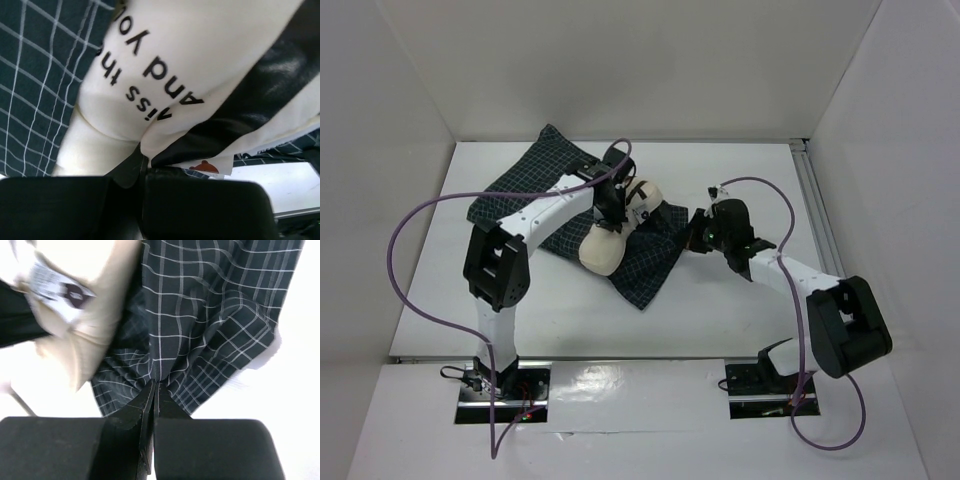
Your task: Put the pillow into the pillowcase
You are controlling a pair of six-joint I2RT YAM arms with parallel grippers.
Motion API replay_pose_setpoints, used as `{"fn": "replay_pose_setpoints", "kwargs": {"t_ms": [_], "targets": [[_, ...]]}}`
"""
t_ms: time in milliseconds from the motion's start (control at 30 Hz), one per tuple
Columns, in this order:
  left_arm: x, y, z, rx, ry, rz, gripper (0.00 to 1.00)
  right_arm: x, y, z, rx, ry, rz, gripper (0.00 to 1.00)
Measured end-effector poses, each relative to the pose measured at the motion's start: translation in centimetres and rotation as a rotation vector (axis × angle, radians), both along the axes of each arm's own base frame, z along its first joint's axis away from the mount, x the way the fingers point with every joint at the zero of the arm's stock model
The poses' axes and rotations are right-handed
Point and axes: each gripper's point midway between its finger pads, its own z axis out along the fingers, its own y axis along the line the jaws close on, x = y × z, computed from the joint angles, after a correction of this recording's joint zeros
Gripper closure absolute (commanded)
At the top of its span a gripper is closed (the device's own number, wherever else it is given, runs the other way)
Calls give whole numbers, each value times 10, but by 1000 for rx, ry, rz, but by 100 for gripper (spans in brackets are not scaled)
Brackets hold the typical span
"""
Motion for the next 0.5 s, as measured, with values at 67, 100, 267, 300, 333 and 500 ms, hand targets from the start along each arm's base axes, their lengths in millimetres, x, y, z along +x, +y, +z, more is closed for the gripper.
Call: {"fn": "replay_pose_setpoints", "kwargs": {"t_ms": [67, 100, 267, 300, 333, 500], "targets": [[-2, -4, -5, 17, -1, -56, 100, 2, 2, 5, 31, 3, 2, 100], [-3, -8, -9, 27, -6, -89, 100, 4, 2, 10, 50, -2, -1, 100], [-12, -24, -28, 87, -45, -227, 100, 17, 2, 21, 141, 9, -41, 100], [-14, -25, -33, 96, -50, -243, 100, 19, 2, 20, 160, 21, -53, 100], [-15, -26, -38, 106, -54, -257, 100, 21, 2, 20, 177, 32, -63, 100], [-17, -26, -48, 135, -83, -277, 100, 27, 3, 23, 281, 46, -107, 100]]}}
